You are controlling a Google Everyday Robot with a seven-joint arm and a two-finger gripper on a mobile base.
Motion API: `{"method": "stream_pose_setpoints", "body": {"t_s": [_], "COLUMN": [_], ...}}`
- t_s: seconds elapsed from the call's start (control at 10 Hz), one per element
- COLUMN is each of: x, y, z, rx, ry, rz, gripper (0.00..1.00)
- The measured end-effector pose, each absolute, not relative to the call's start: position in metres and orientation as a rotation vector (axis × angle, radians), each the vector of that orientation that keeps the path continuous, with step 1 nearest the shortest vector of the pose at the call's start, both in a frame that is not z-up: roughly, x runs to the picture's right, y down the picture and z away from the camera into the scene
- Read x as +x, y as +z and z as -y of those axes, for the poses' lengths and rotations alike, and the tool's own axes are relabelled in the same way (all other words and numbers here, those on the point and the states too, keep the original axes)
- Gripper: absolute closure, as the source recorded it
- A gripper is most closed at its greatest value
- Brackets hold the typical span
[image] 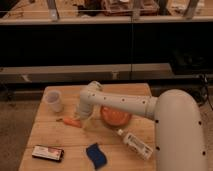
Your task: Drag the pepper across the table
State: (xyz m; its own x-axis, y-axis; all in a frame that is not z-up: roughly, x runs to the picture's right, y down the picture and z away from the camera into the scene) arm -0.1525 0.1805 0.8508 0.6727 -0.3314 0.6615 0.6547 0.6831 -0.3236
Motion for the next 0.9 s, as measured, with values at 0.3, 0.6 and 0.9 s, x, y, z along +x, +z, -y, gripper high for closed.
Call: {"method": "stream_pose_setpoints", "body": {"t_s": [0.3, 0.6, 0.9], "x": [-0.164, -0.171, -0.17], "y": [0.851, 0.853, 0.856], "z": [-0.181, -0.183, -0.186], "rx": [-0.622, -0.679, -0.643], "ry": [-0.56, -0.458, -0.325], "rz": [0.601, 0.57, 0.594], "gripper": [0.2, 0.2, 0.2]}}
